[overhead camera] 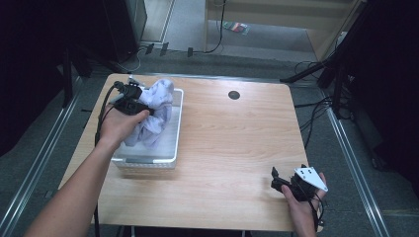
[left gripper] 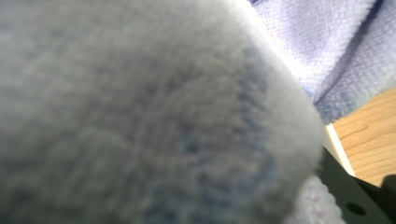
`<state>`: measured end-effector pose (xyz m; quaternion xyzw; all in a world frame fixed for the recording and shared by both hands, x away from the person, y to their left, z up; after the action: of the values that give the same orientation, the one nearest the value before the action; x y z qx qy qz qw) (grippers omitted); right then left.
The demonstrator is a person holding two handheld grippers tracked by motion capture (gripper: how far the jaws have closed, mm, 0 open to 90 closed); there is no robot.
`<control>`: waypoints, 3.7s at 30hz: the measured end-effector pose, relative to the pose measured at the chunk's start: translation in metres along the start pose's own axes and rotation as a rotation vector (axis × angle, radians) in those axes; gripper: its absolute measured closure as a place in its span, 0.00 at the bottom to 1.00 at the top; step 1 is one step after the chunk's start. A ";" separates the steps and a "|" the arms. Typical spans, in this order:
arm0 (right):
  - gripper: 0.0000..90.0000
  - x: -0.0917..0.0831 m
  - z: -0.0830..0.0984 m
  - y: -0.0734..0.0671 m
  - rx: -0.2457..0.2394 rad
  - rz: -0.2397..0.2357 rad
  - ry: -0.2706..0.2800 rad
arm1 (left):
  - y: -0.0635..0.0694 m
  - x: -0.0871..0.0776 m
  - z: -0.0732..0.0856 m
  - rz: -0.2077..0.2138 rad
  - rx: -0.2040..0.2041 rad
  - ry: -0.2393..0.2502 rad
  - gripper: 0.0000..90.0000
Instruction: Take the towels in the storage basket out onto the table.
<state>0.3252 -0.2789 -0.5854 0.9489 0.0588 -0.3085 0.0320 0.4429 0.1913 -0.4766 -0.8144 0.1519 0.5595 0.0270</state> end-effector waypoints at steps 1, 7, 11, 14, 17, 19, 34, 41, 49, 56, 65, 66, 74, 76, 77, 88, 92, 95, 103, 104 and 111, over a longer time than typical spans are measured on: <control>0.00 0.000 0.000 0.000 0.000 0.000 0.000 | 0.000 0.000 0.000 0.000 0.000 0.000 0.72; 0.00 0.000 0.000 0.000 -0.003 0.000 0.001 | 0.003 -0.022 -0.010 0.004 0.007 0.045 0.72; 0.00 0.000 0.000 0.000 -0.004 0.000 0.000 | 0.006 -0.034 -0.015 0.010 0.017 0.060 0.72; 0.00 0.000 0.000 0.000 -0.004 -0.001 0.000 | 0.008 -0.040 -0.018 0.010 0.024 0.067 0.72; 0.00 0.000 0.000 0.000 -0.004 -0.001 0.000 | 0.011 -0.049 -0.022 0.006 0.038 0.071 0.72; 0.00 0.000 0.000 -0.001 -0.005 -0.001 0.000 | 0.013 -0.053 -0.025 0.003 0.042 0.075 0.72; 0.00 0.000 0.000 -0.001 -0.007 -0.002 -0.001 | 0.048 -0.083 -0.045 0.043 0.094 0.134 0.72; 0.00 0.000 0.000 -0.001 -0.011 0.002 -0.001 | 0.071 -0.089 -0.053 0.056 0.128 0.149 0.72; 0.00 0.000 0.000 -0.001 -0.010 -0.003 0.000 | 0.100 -0.087 -0.061 0.079 0.165 0.155 0.72; 0.00 0.000 0.000 -0.001 -0.010 -0.006 0.000 | 0.116 -0.078 -0.062 0.096 0.185 0.145 0.72; 0.00 0.000 0.000 -0.001 -0.008 -0.006 0.002 | 0.135 -0.058 -0.061 0.117 0.205 0.127 0.72; 0.00 0.000 0.000 -0.001 -0.009 -0.005 0.004 | 0.136 -0.056 -0.061 0.119 0.208 0.123 0.72; 0.00 -0.001 0.000 -0.002 -0.006 -0.011 0.004 | 0.150 -0.033 -0.056 0.152 0.221 0.107 0.71; 0.00 -0.001 0.000 -0.002 -0.007 -0.010 0.004 | 0.151 -0.031 -0.056 0.156 0.222 0.105 0.71; 0.00 -0.001 0.000 -0.002 -0.007 -0.010 0.004 | 0.152 -0.029 -0.055 0.154 0.223 0.102 0.71; 0.00 -0.001 0.000 -0.003 -0.011 -0.009 0.007 | 0.166 -0.001 -0.046 0.174 0.231 0.076 0.70; 0.00 -0.001 0.000 -0.003 -0.010 -0.010 0.006 | 0.171 0.012 -0.042 0.178 0.238 0.065 0.70; 0.00 -0.001 0.000 -0.003 -0.010 -0.009 0.005 | 0.174 0.022 -0.038 0.188 0.232 0.053 0.70; 0.00 -0.001 0.000 -0.003 -0.012 -0.010 0.006 | 0.187 0.054 -0.028 0.209 0.242 0.033 0.64; 0.00 -0.001 0.000 -0.003 -0.012 -0.010 0.006 | 0.187 0.054 -0.028 0.209 0.242 0.033 0.63; 0.00 -0.001 0.000 -0.003 -0.010 -0.011 0.006 | 0.198 0.069 -0.023 0.231 0.261 0.006 0.54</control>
<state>0.3244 -0.2763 -0.5850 0.9493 0.0658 -0.3054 0.0351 0.4315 -0.0175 -0.5069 -0.7827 0.3160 0.5319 0.0678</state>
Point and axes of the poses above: each handheld gripper's, and its own axes: x roughly forward along the jaws, z roughly out of its underside, y roughly to its right, the point moved 9 cm from there along x, roughly forward along the jaws, and after that the axes turned 10 degrees about -y, right-handed, at the moved point
